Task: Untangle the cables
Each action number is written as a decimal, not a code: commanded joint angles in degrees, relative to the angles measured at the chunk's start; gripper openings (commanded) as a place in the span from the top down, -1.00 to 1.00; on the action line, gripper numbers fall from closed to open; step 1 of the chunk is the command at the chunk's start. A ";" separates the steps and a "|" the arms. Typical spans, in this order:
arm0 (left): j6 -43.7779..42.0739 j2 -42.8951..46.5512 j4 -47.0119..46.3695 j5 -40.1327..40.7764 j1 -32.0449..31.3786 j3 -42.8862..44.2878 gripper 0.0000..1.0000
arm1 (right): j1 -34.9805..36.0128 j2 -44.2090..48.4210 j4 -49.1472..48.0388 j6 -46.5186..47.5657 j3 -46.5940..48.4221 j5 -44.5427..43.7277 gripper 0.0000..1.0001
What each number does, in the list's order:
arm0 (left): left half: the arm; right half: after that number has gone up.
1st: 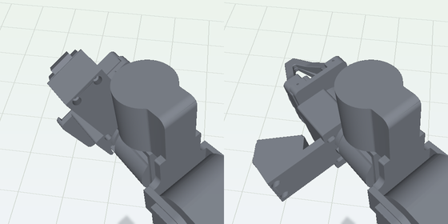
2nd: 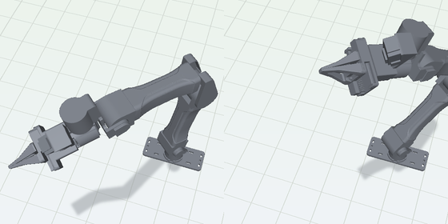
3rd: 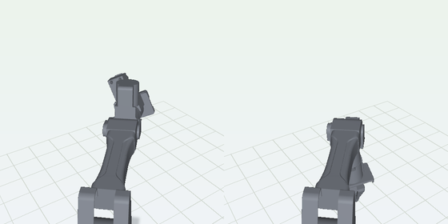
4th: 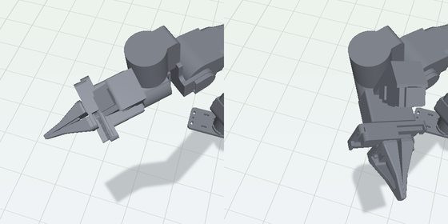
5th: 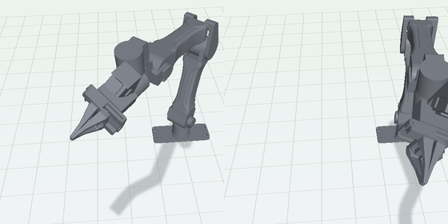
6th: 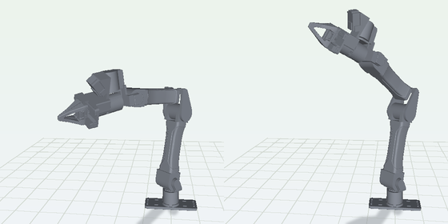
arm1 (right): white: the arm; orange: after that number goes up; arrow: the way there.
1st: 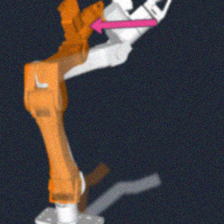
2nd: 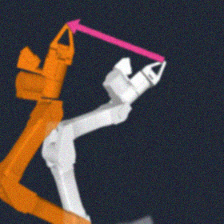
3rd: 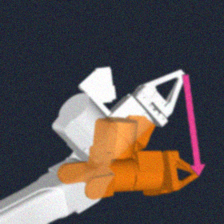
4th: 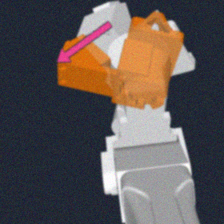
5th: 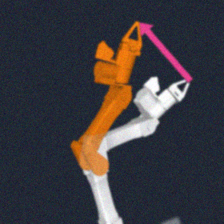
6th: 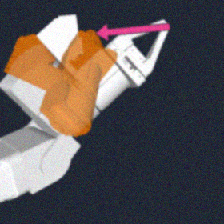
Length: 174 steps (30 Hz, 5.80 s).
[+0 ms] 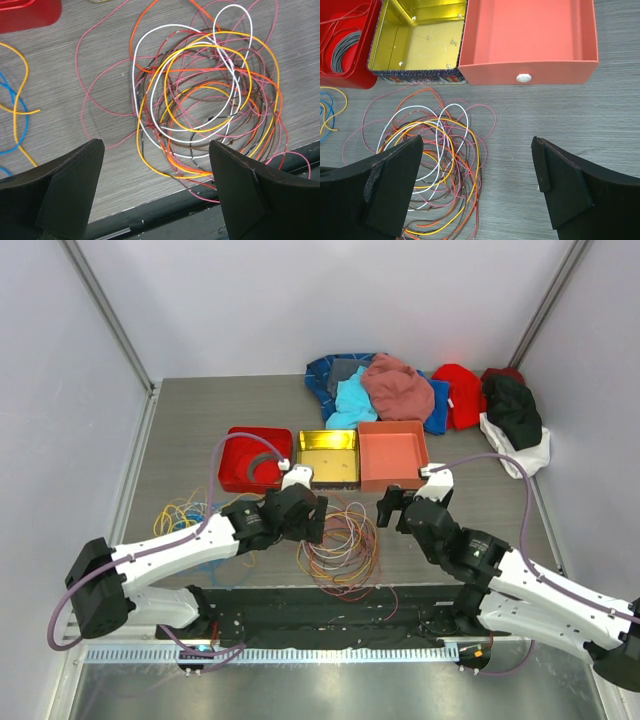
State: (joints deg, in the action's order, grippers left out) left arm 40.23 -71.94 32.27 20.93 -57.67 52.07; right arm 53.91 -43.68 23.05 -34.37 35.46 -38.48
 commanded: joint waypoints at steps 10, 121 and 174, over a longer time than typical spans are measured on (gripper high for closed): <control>3.80 -7.60 -9.14 -3.97 -0.07 -2.94 -0.10 | 0.23 1.41 1.12 -3.77 -1.10 -1.78 -0.97; -0.86 14.89 -5.11 -2.12 -0.07 3.32 0.98 | 0.41 -6.33 -9.85 -3.77 -7.59 21.69 -0.73; 15.67 7.52 -21.63 -3.61 -0.07 -24.38 0.17 | 0.49 -17.93 -16.63 -3.25 -4.88 23.71 -0.48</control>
State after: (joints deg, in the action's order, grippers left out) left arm 54.24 -64.20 11.88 15.70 -57.65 29.34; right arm 54.22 -61.06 8.51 -37.26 30.33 -15.05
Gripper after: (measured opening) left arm 0.417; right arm 0.738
